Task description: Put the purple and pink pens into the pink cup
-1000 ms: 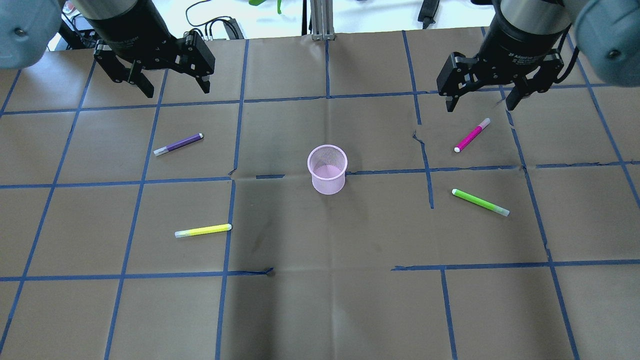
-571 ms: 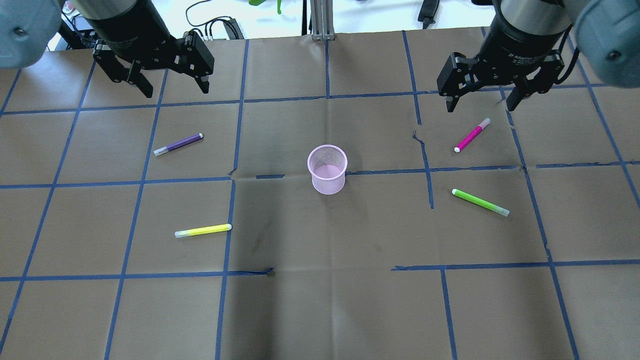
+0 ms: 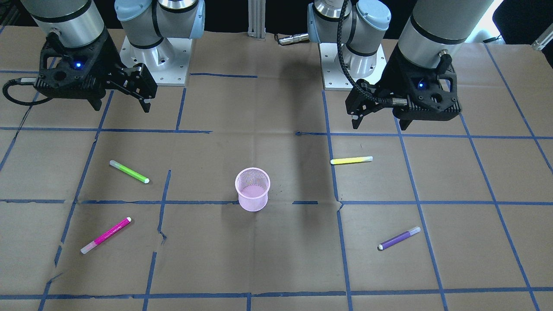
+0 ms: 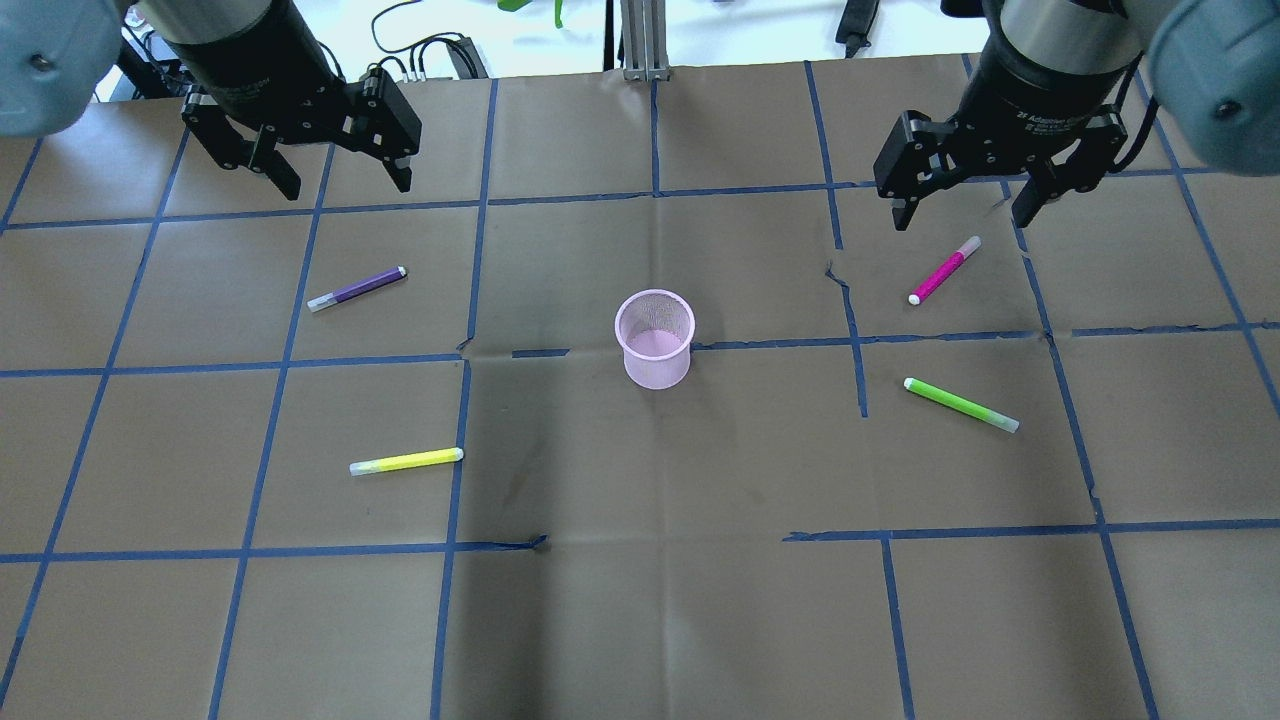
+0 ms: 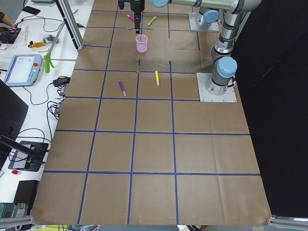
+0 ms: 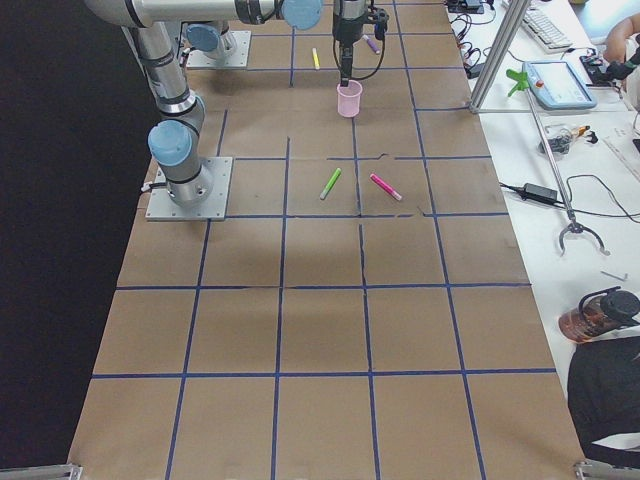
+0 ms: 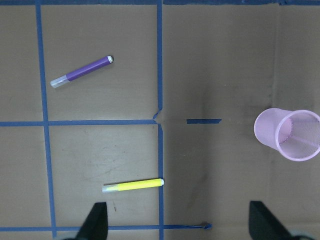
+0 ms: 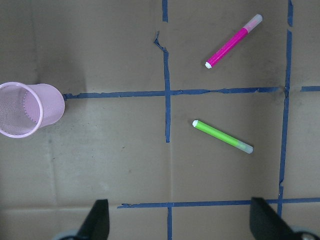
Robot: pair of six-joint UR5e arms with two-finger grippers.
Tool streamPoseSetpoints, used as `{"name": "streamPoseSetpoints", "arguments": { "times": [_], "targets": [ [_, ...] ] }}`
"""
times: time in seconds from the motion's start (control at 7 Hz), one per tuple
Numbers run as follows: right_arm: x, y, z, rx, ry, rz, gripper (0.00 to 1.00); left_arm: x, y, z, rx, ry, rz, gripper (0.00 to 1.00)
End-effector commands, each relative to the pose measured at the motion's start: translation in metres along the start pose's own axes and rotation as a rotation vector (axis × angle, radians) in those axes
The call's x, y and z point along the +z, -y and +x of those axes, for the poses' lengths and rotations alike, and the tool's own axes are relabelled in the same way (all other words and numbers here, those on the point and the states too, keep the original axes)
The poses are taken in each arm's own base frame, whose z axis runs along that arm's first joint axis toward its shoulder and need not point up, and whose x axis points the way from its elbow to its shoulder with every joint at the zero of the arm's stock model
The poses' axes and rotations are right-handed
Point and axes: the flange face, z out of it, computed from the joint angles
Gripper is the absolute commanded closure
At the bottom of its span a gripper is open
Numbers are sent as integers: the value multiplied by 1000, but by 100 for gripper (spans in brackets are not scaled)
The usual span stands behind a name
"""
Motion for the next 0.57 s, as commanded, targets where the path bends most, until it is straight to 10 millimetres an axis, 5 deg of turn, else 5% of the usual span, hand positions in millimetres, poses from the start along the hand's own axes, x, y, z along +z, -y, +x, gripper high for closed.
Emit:
{"name": "streamPoseSetpoints", "arguments": {
  "times": [0.0,0.43],
  "targets": [
    [0,0,1,-2,-3,-3,0,33,17,-29,117,-8,-66,2],
    [1,3,11,-20,-3,-6,0,93,56,-67,459,-47,-128,2]
  ]
}}
